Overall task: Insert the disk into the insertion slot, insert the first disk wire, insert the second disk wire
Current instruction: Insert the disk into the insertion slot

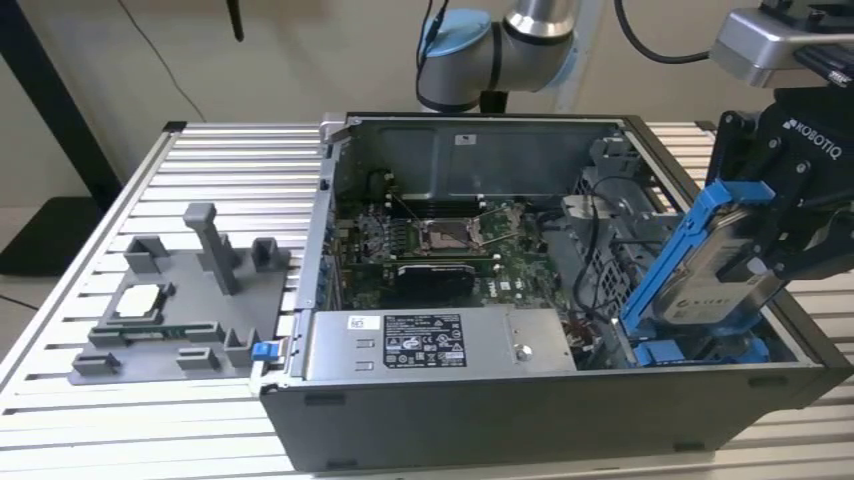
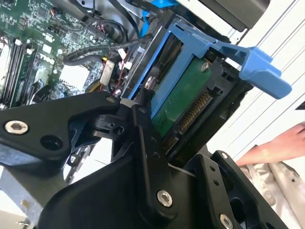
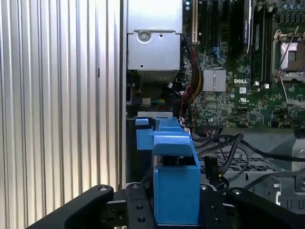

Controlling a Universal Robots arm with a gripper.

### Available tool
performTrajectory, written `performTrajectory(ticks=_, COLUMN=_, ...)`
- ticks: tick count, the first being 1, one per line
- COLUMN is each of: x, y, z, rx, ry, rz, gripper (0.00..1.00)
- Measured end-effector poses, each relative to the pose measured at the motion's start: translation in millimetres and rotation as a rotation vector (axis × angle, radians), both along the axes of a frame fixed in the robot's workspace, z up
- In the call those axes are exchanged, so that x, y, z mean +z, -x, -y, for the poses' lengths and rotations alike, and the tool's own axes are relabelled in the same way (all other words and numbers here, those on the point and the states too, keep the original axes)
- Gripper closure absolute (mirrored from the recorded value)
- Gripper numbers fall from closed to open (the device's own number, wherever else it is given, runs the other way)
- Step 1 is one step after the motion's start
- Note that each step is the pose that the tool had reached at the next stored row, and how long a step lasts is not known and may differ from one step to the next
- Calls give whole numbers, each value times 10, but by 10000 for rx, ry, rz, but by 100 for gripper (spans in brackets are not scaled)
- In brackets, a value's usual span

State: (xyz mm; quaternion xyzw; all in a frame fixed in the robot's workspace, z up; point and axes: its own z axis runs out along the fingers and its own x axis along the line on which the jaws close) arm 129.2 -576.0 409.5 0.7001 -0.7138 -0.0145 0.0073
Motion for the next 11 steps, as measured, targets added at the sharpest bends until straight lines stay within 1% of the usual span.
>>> performTrajectory(ticks=11, x=-69, y=-24, z=-25, rx=-2, ry=-68, rz=-1, gripper=100)
